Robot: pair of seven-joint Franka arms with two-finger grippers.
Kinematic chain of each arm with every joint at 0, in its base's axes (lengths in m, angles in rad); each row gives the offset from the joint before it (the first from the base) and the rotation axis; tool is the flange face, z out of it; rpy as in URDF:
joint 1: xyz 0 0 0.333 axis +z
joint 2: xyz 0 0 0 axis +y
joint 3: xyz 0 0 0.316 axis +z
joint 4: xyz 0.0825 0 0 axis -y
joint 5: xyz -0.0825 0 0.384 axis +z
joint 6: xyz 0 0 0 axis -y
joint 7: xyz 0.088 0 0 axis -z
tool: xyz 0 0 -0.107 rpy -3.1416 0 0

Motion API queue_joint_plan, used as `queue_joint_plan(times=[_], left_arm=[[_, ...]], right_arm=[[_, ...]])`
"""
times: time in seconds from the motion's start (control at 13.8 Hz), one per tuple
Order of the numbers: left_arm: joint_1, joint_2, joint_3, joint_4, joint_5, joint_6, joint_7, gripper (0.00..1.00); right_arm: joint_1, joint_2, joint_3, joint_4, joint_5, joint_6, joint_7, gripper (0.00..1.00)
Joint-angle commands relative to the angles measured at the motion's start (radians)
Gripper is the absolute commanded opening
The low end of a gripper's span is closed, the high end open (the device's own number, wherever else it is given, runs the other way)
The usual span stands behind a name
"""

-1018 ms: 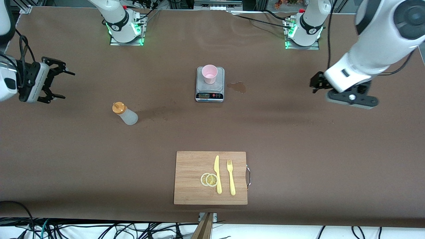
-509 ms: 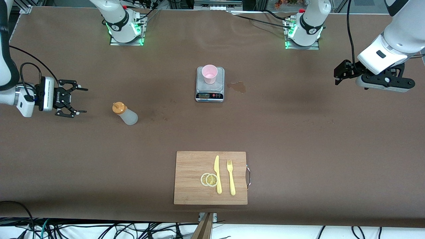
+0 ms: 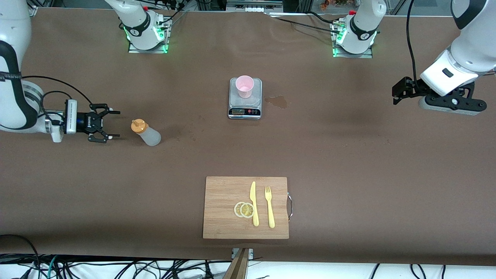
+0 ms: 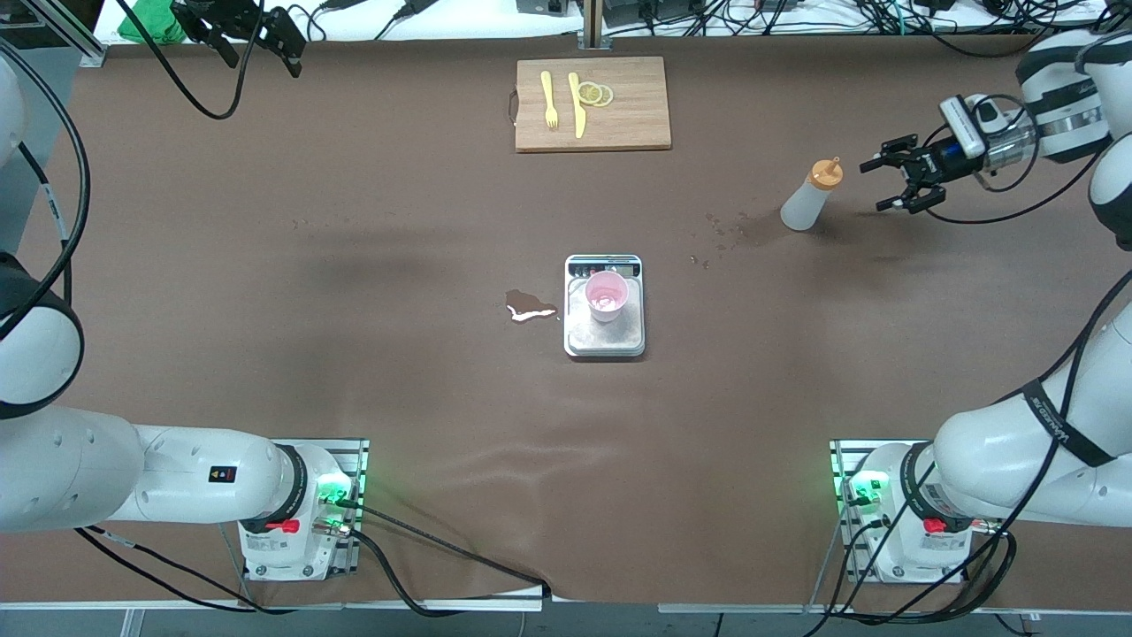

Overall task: Add sauce to pink cup with both arms
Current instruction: 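Reach the right gripper to the sauce bottle and grasp it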

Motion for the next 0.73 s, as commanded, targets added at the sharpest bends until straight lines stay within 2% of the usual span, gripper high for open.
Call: queue_joint_plan(times=[0.0,0.36,0.65], left_arm=[[0.016,0.026,-0.001,0.048,-0.045,-0.018,0.048,1.00],[0.040,0.047,-0.002,0.065,-0.066,-0.042,0.051,1.00],[0.057,0.054,-0.001,0.067,-0.061,-0.039,0.053,1.00]], right_arm=[[-0.012,0.033,0.011,0.014,0.077,-0.030,-0.044,1.00],[0.005,0.084,0.065,0.012,0.172,-0.021,-0.081,1.00],[0.039,0.114,0.072,0.012,0.226,-0.016,-0.135,1.00]])
